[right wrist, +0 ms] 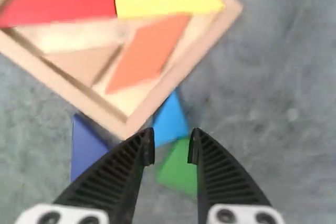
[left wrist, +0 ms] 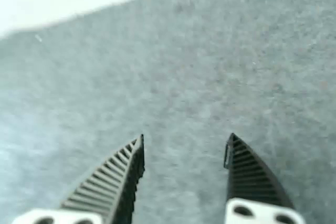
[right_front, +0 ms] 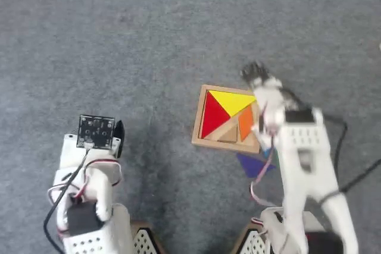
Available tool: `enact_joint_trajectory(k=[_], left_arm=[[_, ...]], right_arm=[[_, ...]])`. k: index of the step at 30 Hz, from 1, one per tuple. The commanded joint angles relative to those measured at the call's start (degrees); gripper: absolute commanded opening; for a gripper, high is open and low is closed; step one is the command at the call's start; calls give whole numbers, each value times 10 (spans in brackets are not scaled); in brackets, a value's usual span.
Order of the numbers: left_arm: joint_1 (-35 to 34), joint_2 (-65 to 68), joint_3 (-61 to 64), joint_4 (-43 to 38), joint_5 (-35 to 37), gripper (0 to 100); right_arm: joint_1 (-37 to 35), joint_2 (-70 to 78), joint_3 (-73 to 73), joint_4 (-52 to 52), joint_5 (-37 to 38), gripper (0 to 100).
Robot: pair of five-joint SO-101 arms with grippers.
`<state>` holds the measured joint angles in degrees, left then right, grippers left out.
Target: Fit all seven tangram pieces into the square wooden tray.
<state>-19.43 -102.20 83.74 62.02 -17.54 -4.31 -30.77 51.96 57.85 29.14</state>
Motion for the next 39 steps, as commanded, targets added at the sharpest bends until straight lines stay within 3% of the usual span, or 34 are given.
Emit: enact_joint_trajectory(k=[1, 5, 11, 14, 17, 24, 32, 39], left_arm=[[5, 101, -134, 57, -62, 239], [71, 295, -265, 132, -64, 239], [275, 572, -435, 198, -30, 261], [382, 670, -478, 171, -3, 294], [440, 759, -487, 76, 34, 300], [432, 928, -514, -150, 148, 298], [425, 1058, -558, -188, 140, 299], [427, 1093, -552, -189, 111, 299]], right_arm=[[34, -117, 135, -57, -17, 112], [116, -215, 208, -65, -18, 111], [226, -342, 314, -66, -14, 110], [264, -404, 353, -61, 14, 110], [306, -465, 375, -61, 8, 110], [313, -559, 399, -4, 10, 110], [297, -602, 413, 15, 10, 110], [296, -605, 414, 14, 10, 110]])
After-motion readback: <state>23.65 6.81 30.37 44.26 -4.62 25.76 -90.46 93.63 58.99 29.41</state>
